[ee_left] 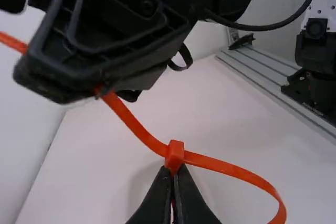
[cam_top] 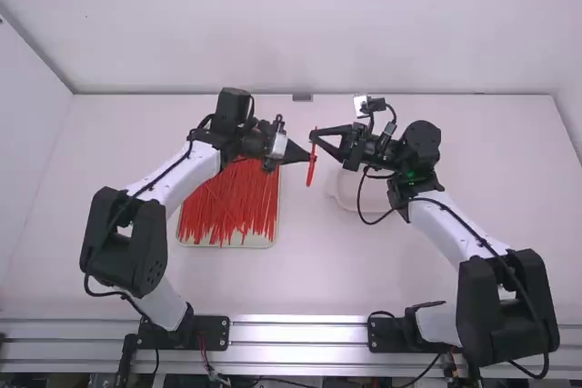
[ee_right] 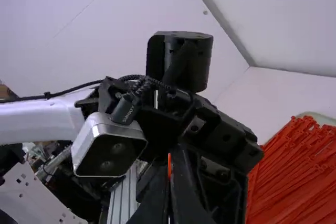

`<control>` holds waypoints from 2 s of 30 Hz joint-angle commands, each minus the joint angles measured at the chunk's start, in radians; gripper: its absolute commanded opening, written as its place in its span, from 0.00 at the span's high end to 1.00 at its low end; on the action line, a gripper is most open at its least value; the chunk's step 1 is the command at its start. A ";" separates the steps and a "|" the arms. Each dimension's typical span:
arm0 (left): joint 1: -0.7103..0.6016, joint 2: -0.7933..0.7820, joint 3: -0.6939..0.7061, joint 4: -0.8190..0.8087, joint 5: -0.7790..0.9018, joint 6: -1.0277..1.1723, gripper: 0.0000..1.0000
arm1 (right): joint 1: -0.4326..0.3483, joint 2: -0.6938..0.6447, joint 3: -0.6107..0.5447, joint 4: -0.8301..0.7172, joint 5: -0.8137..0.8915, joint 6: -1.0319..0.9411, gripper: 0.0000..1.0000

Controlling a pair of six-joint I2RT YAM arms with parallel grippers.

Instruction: Fasten the cable tie

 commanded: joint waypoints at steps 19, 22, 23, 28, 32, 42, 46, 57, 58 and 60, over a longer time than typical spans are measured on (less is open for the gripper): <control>-0.011 0.016 -0.190 -0.023 -0.180 -0.014 0.98 | 0.001 -0.026 0.034 0.076 0.024 0.051 1.00; -0.011 0.016 -0.206 -0.023 -0.180 -0.014 0.98 | 0.004 -0.026 0.034 0.076 0.026 0.051 1.00; -0.011 0.016 -0.211 -0.022 -0.180 -0.014 0.98 | 0.003 -0.026 0.034 0.076 0.025 0.051 1.00; -0.011 0.016 -0.216 -0.008 -0.175 -0.015 0.98 | 0.002 -0.026 0.034 0.076 0.026 0.051 1.00; -0.011 0.016 -0.216 0.016 -0.141 -0.014 0.98 | 0.003 -0.026 0.034 0.076 0.025 0.051 1.00; -0.011 0.016 -0.213 0.084 -0.053 -0.015 0.98 | 0.003 -0.026 0.034 0.076 0.026 0.051 1.00; -0.011 0.016 -0.213 0.132 -0.047 -0.080 0.98 | 0.001 -0.026 0.034 0.076 0.026 0.063 1.00; -0.011 0.016 -0.215 0.193 0.131 -0.029 0.98 | 0.001 -0.026 0.034 0.087 0.055 0.071 1.00; -0.011 0.016 -0.215 0.192 0.139 -0.029 0.98 | 0.001 -0.026 0.034 0.102 0.051 0.070 1.00; -0.011 0.016 -0.216 0.192 0.155 -0.029 0.98 | 0.002 -0.026 0.034 0.126 0.051 0.086 1.00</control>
